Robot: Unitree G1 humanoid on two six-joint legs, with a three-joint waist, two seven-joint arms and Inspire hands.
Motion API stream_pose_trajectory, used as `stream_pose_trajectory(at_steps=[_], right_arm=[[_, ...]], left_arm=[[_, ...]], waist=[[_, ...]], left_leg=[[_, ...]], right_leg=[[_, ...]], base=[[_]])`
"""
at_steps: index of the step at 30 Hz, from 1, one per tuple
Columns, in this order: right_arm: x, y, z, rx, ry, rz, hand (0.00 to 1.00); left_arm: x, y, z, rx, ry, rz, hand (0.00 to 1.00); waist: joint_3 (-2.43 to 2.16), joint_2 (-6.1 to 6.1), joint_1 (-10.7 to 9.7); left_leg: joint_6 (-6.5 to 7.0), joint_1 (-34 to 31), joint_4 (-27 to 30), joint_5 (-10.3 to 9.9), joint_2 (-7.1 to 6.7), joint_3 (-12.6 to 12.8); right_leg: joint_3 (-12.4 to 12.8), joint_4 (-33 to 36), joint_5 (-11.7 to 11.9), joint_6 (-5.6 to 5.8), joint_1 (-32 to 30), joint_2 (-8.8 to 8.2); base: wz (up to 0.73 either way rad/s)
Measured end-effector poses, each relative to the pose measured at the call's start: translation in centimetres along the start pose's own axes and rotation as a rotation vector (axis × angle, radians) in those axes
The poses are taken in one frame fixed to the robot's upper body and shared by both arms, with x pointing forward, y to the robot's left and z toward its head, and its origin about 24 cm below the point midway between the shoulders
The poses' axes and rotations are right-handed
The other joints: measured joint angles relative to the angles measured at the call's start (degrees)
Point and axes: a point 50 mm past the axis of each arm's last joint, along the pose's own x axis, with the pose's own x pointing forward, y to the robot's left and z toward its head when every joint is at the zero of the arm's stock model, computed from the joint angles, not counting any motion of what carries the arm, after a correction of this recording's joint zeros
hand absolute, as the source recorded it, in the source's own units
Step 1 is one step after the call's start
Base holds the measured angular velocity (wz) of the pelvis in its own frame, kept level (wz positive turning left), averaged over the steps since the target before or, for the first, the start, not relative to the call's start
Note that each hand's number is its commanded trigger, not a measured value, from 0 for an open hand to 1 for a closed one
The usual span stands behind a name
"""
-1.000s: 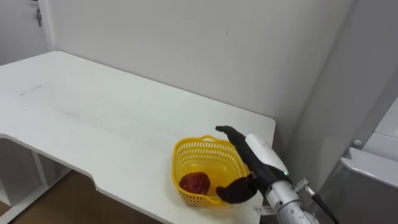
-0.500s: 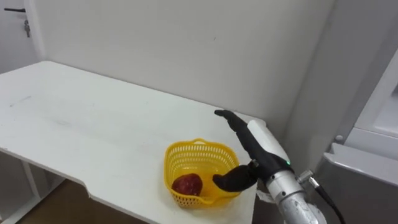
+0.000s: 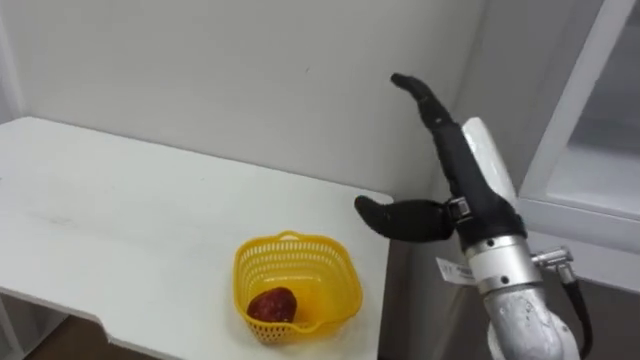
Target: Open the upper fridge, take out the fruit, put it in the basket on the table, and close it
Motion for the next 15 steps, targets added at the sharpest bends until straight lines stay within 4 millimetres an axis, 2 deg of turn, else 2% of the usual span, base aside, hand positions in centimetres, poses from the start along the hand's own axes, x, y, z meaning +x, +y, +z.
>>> stream_pose_trajectory(at_steps=[1,2,4,8,10,12,15], right_arm=[[-0.6,-0.4,-0.1,0.002,0.01,-0.029,0.0],[-0.8,-0.7,-0.1,0.001,0.012,-0.043,0.0],[-0.9,-2.0,0.2,-0.004,-0.012,-0.105,0.0],[-0.7,-4.7,1.0,-0.025,-0.064,-0.273,0.0],[-0.7,-6.4,2.1,-0.028,-0.115,-0.382,0.0],[-0.8,-7.2,2.9,-0.027,-0.159,-0.44,0.0],[-1.2,-8.2,3.8,-0.026,-0.219,-0.501,0.0]], left_arm=[[0.0,-0.1,0.0,-0.002,-0.001,0.006,0.0],[0.0,-0.1,-0.1,-0.005,-0.002,0.007,0.0],[0.0,0.0,-0.2,-0.025,-0.008,0.013,0.0],[-0.1,-0.1,-0.7,-0.054,0.001,0.014,0.0],[-0.1,-0.1,-1.1,-0.072,0.011,0.016,0.0],[-0.1,-0.3,-1.5,-0.08,0.021,0.012,0.0],[-0.1,-0.6,-1.7,-0.083,0.027,0.004,0.0]], waist=[[-0.02,0.48,-0.3],[-0.23,0.42,-0.5],[0.04,0.96,-1.7],[0.0,1.1,-2.9],[-0.15,1.08,-3.7],[-0.33,1.05,-4.7],[-0.35,1.1,-6.1]], left_leg=[[0.01,0.6,-0.4,0.0,0.15,0.7],[0.02,0.7,-0.5,0.0,0.19,0.8],[0.05,1.2,-1.1,0.0,0.54,2.0],[0.06,1.3,-1.1,-0.1,0.68,3.5],[0.08,1.4,-1.1,-0.1,0.8,4.6],[0.08,1.4,-1.1,-0.1,0.85,5.2],[0.11,1.5,-1.1,-0.1,0.87,5.6]], right_leg=[[0.7,0.2,0.0,0.0,0.1,0.1],[0.9,0.4,0.0,0.0,0.0,0.11],[1.7,2.0,-0.1,0.07,-0.8,0.17],[3.1,2.7,-0.1,0.01,-1.8,0.26],[4.1,2.7,-0.1,-0.02,-2.1,0.41],[4.9,2.7,0.0,-0.13,-2.5,0.53],[5.4,2.7,0.0,-0.19,-2.5,0.6]], base=[[-0.24],[-0.2],[-0.23],[-0.25],[-0.26],[-0.17],[-0.08]])
